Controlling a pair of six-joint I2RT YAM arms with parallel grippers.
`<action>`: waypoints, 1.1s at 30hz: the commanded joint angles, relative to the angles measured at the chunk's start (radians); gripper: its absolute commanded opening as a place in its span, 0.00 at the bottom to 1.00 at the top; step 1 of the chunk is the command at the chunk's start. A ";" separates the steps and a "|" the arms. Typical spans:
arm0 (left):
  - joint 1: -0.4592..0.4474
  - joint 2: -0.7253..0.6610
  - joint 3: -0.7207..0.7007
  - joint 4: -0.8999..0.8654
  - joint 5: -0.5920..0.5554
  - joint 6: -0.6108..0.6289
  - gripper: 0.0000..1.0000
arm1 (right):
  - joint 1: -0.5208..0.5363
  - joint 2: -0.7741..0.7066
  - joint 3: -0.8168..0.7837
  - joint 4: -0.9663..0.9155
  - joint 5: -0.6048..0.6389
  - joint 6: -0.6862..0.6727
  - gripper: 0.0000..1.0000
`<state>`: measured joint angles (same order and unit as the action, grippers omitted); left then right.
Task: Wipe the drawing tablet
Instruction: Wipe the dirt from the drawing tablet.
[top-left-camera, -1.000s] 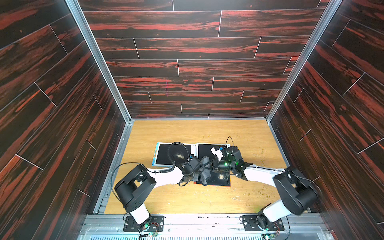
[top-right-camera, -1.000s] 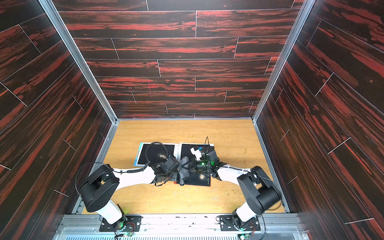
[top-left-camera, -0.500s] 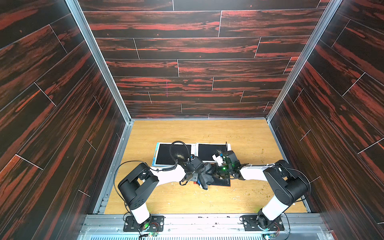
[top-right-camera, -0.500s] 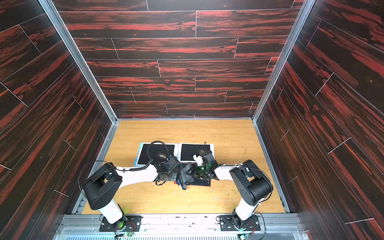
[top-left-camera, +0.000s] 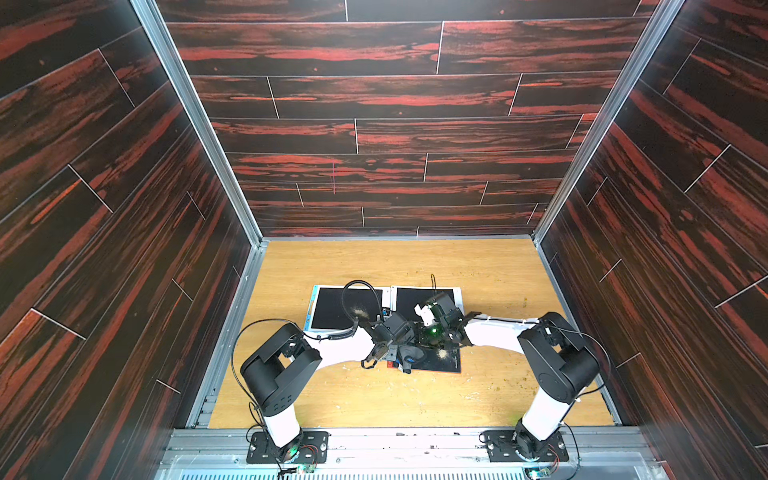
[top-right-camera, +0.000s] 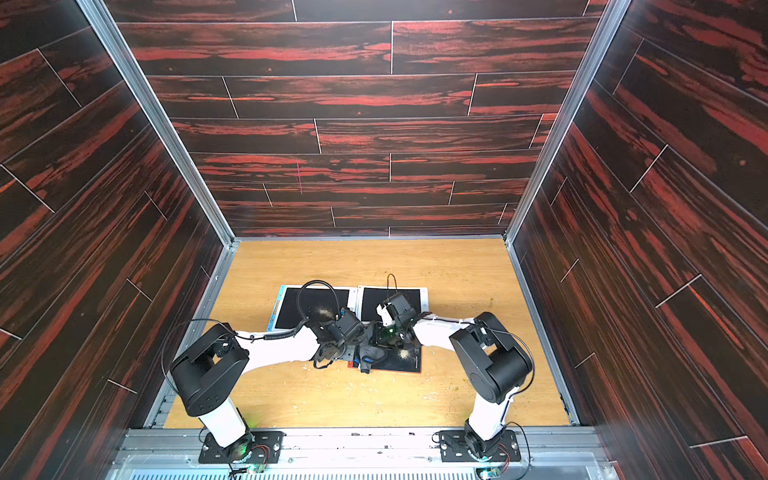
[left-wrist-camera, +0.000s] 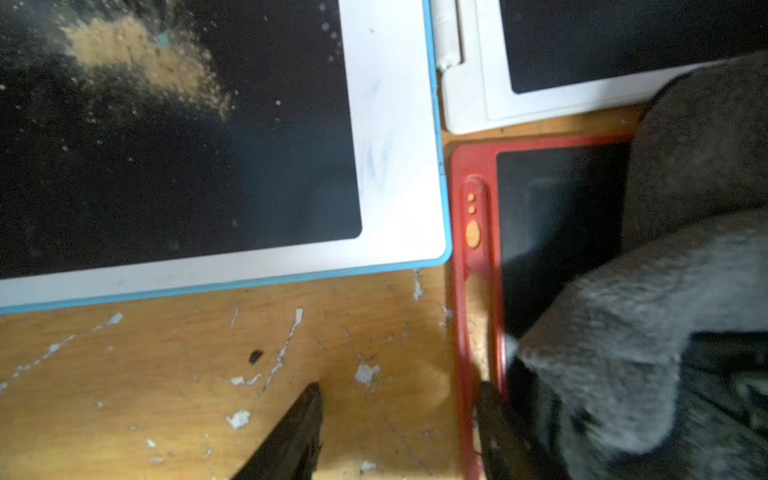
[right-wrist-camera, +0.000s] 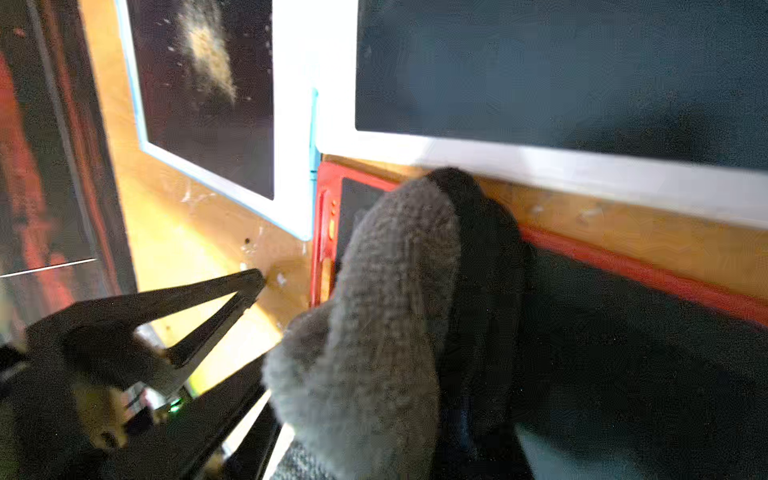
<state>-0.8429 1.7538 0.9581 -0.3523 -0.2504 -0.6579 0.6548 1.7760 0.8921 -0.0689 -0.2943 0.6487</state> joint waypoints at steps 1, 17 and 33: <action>-0.004 0.034 -0.002 -0.064 0.008 0.007 0.61 | 0.000 0.071 -0.023 -0.181 0.206 -0.042 0.00; -0.010 0.017 -0.002 -0.086 -0.013 0.012 0.61 | -0.002 -0.093 -0.172 -0.335 0.403 -0.037 0.00; -0.010 0.004 -0.025 -0.084 -0.029 -0.001 0.61 | -0.002 -0.191 -0.179 -0.535 0.536 0.051 0.00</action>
<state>-0.8494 1.7538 0.9585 -0.3588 -0.2665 -0.6582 0.6655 1.5486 0.7677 -0.3176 0.1215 0.6701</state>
